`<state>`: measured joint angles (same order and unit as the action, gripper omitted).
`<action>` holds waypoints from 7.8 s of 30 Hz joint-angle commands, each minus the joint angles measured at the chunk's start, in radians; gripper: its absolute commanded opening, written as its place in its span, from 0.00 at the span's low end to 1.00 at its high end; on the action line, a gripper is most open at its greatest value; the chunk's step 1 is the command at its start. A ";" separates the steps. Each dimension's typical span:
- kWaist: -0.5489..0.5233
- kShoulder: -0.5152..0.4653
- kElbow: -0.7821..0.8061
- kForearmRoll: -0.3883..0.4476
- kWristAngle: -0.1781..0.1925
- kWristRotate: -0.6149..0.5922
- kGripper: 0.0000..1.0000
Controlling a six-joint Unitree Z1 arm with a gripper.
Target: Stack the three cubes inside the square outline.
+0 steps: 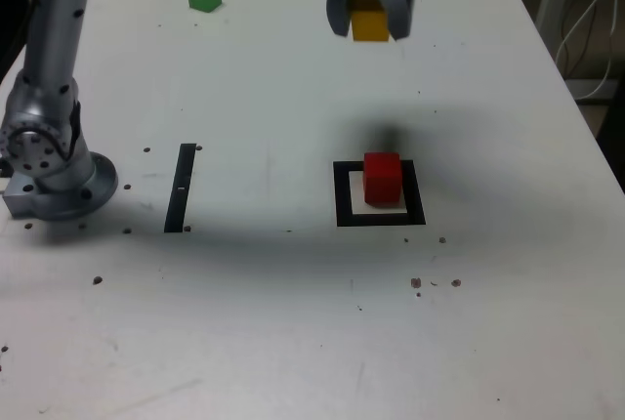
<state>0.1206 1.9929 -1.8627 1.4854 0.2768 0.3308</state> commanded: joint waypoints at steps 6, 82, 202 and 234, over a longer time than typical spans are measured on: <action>-0.140 0.060 -0.019 0.043 -0.012 -0.159 0.17; -0.224 0.178 0.095 -0.055 -0.147 -0.392 0.57; 1.117 0.247 0.057 -0.440 -0.045 1.186 0.51; 0.939 0.049 0.109 -0.418 -0.114 0.873 0.13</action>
<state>1.0914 2.0718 -1.7590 1.0447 0.1446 1.2536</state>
